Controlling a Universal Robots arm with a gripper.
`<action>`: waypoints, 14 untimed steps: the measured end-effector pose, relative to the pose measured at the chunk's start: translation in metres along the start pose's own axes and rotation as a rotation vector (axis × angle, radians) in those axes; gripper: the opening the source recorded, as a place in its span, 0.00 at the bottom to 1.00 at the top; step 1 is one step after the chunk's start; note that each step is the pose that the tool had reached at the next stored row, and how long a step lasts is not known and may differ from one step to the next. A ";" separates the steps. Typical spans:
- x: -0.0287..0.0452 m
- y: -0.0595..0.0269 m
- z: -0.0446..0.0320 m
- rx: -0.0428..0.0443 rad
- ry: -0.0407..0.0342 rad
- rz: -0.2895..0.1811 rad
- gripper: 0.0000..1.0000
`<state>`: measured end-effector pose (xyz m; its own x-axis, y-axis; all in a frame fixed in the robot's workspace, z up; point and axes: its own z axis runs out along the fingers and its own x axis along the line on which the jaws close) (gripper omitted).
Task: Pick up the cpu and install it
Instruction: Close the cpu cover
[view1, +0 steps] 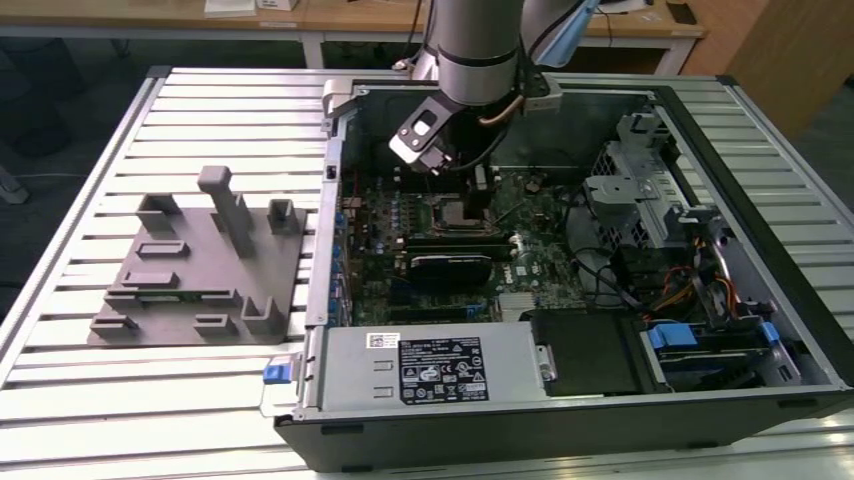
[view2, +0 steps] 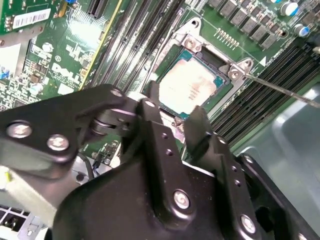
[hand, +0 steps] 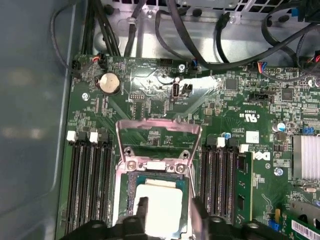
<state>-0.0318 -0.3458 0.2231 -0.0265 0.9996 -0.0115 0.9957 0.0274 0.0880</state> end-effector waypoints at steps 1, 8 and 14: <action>0.0000 0.0009 0.0001 0.0000 -0.0004 0.003 0.47; 0.0000 -0.0009 -0.0001 0.0000 -0.0007 0.006 0.53; 0.0003 -0.0101 0.0010 0.0006 -0.0045 0.052 0.53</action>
<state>-0.0418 -0.3458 0.2212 0.0260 0.9996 -0.0113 0.9958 -0.0249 0.0880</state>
